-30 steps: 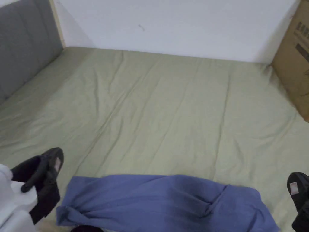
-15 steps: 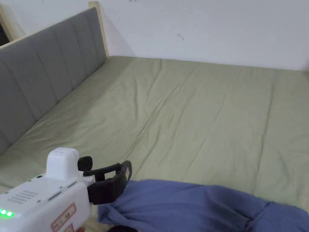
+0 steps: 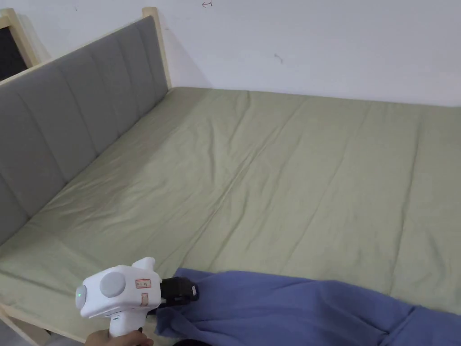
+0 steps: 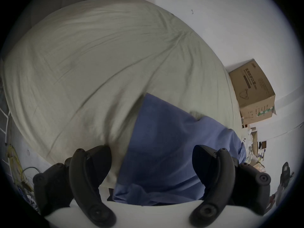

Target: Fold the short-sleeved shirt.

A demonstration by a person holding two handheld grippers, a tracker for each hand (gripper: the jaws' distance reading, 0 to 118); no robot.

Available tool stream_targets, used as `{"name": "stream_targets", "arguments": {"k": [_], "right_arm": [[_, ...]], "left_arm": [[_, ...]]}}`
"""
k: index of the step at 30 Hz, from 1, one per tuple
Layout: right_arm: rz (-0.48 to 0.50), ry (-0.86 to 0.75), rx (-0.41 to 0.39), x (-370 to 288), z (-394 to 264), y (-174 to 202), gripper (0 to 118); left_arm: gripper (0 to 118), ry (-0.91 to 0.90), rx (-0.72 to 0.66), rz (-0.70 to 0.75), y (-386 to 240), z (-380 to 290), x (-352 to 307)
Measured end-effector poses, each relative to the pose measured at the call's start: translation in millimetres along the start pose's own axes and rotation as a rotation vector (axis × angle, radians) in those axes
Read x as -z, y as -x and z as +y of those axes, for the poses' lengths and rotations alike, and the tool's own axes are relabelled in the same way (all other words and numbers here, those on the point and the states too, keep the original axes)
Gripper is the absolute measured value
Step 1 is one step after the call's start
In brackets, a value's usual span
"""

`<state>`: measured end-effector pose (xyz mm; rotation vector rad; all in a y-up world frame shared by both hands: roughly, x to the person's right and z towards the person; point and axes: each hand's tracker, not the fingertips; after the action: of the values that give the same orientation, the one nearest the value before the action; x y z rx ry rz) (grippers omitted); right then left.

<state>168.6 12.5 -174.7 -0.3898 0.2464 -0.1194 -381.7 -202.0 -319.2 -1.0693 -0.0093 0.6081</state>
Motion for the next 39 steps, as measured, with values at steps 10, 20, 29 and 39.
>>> {"name": "stream_targets", "arguments": {"k": [10,20,29,39], "right_arm": [[0.002,0.058,0.016,8,-7,-4,0],[-0.025,0.062,0.007,3,-6,-11,0],[-0.050,0.083,0.013,0,-9,-20,0],[-0.071,0.091,0.067,-4,-10,-39,0]], "left_arm": [[10,0.058,-0.004,-0.063,-17,-5,-8],[10,-0.030,0.196,-0.140,-122,-9,-38],[11,0.150,0.417,-0.114,-237,-75,78],[80,-0.077,0.274,-0.258,-206,-44,2]]}}
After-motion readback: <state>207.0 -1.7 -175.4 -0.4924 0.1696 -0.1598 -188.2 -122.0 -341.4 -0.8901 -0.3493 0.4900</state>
